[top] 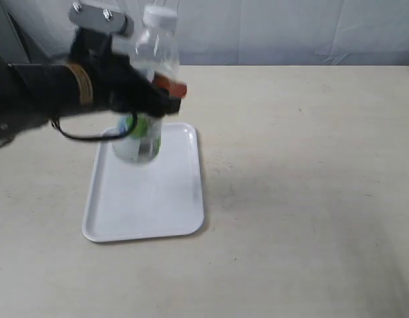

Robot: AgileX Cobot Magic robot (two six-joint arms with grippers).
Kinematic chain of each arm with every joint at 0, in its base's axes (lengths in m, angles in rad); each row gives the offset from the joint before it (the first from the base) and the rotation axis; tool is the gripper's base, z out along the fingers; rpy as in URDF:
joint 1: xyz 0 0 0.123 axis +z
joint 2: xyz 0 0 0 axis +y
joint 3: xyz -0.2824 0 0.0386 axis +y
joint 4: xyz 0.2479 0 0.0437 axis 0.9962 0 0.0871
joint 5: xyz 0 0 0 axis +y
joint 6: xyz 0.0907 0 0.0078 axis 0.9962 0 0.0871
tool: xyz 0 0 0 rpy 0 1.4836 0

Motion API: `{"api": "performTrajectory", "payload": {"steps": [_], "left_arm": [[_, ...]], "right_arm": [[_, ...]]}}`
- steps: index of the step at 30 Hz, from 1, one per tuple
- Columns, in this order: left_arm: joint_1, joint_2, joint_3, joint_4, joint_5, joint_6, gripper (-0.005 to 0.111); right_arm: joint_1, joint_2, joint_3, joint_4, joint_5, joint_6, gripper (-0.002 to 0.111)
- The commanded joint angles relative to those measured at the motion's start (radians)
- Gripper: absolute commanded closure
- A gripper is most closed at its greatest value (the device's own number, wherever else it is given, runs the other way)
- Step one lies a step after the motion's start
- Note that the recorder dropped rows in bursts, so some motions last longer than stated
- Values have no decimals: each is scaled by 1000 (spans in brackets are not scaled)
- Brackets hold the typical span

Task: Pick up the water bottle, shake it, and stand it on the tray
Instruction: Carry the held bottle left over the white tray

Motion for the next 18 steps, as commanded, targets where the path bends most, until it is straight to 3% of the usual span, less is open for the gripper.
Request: {"api": "performTrajectory", "payload": {"steps": [1,4,7,9,11,14,16,18], "left_arm": [[0,-78,-34,5,-40,-28,107],[0,38,105,8,-82,-148,107],[-5,-35,101,62,-329,-198,107],[-9,-61,91,119,-370,-198,107],[-3,-79,78,125,-224,-171,107],[75,-82,57,-51,77,-112,107],[153,-79,68,-149,72,-112,107],[140,-90,87,-107,-33,-112,107]], "right_arm": [[-5,1,1,-1,-7,-4,104],[-5,1,1,-1,-7,-4,104],[-5,1,1,-1,-7,-4,104],[-5,1,1,-1,-7,-4,104],[-5,1,1,-1,-7,-4,104],[-5,1,1,-1,-7,-4,104],[-5,1,1,-1,-7,-4,104],[-5,1,1,-1,-7,-4,104]]}}
